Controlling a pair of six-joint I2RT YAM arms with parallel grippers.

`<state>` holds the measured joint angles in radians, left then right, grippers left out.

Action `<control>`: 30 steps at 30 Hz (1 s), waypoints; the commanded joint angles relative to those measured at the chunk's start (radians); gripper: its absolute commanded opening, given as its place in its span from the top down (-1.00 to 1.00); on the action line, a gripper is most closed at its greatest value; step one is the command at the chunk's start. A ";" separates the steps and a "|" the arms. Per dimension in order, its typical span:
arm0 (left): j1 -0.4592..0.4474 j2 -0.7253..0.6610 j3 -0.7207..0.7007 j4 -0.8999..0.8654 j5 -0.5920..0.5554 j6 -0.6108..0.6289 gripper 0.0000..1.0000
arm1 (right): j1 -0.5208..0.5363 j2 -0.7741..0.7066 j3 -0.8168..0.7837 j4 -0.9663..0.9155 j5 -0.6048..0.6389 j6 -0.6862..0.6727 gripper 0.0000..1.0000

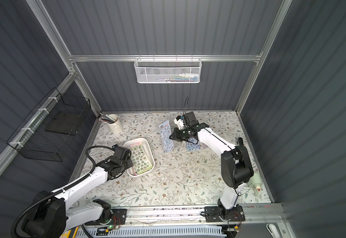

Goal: Take the stickers out of the storage box
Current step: Place the sticker at the center of the board, then place the storage box at the center of the board.

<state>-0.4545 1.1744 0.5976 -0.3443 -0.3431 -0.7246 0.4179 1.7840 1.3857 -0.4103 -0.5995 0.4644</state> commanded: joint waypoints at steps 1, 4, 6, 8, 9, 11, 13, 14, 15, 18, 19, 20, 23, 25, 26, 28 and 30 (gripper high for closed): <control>0.005 0.013 0.041 0.000 0.035 0.053 1.00 | -0.036 0.055 -0.008 0.016 -0.043 0.004 0.87; 0.005 0.031 0.046 0.013 0.059 0.068 1.00 | -0.065 0.120 0.009 0.048 -0.064 0.005 0.87; 0.005 0.050 0.051 0.019 0.074 0.079 1.00 | -0.081 0.157 0.022 0.054 -0.065 0.008 0.87; 0.005 0.067 0.054 0.019 0.085 0.085 1.00 | -0.093 0.189 0.034 0.065 -0.066 0.016 0.88; 0.005 0.075 0.054 0.023 0.089 0.086 1.00 | -0.098 0.205 0.043 0.068 -0.066 0.019 0.88; 0.005 0.084 0.054 0.026 0.093 0.087 1.00 | -0.108 0.236 0.058 0.068 -0.064 0.023 0.88; 0.005 0.088 0.053 0.030 0.092 0.088 1.00 | -0.115 0.264 0.074 0.067 -0.058 0.022 0.88; 0.005 0.092 0.054 0.031 0.093 0.088 1.00 | -0.120 0.278 0.085 0.061 -0.053 0.018 0.88; 0.005 0.094 0.057 0.030 0.092 0.092 1.00 | -0.123 0.294 0.097 0.050 -0.049 0.012 0.88; 0.005 0.102 0.061 0.030 0.089 0.097 1.00 | -0.131 0.331 0.129 0.027 -0.023 -0.011 0.87; 0.005 0.103 0.065 0.030 0.088 0.099 1.00 | -0.135 0.339 0.136 -0.004 -0.013 -0.017 0.87; 0.005 0.106 0.065 0.030 0.086 0.100 1.00 | -0.139 0.349 0.144 -0.012 -0.006 -0.023 0.87; 0.005 0.118 0.071 0.030 0.082 0.102 1.00 | -0.152 0.374 0.159 -0.029 0.006 -0.036 0.84; 0.006 0.127 0.076 0.031 0.083 0.104 1.00 | -0.157 0.390 0.174 -0.050 0.015 -0.054 0.82; 0.005 0.131 0.078 0.031 0.082 0.105 1.00 | -0.159 0.399 0.186 -0.066 0.025 -0.066 0.82; 0.005 0.135 0.080 0.030 0.082 0.106 1.00 | -0.162 0.414 0.203 -0.098 0.045 -0.086 0.80; 0.005 0.136 0.079 0.032 0.081 0.108 1.00 | -0.166 0.423 0.215 -0.123 0.060 -0.103 0.78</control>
<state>-0.4545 1.2991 0.6540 -0.3141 -0.2607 -0.6357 0.2588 2.1944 1.5703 -0.4595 -0.5816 0.4095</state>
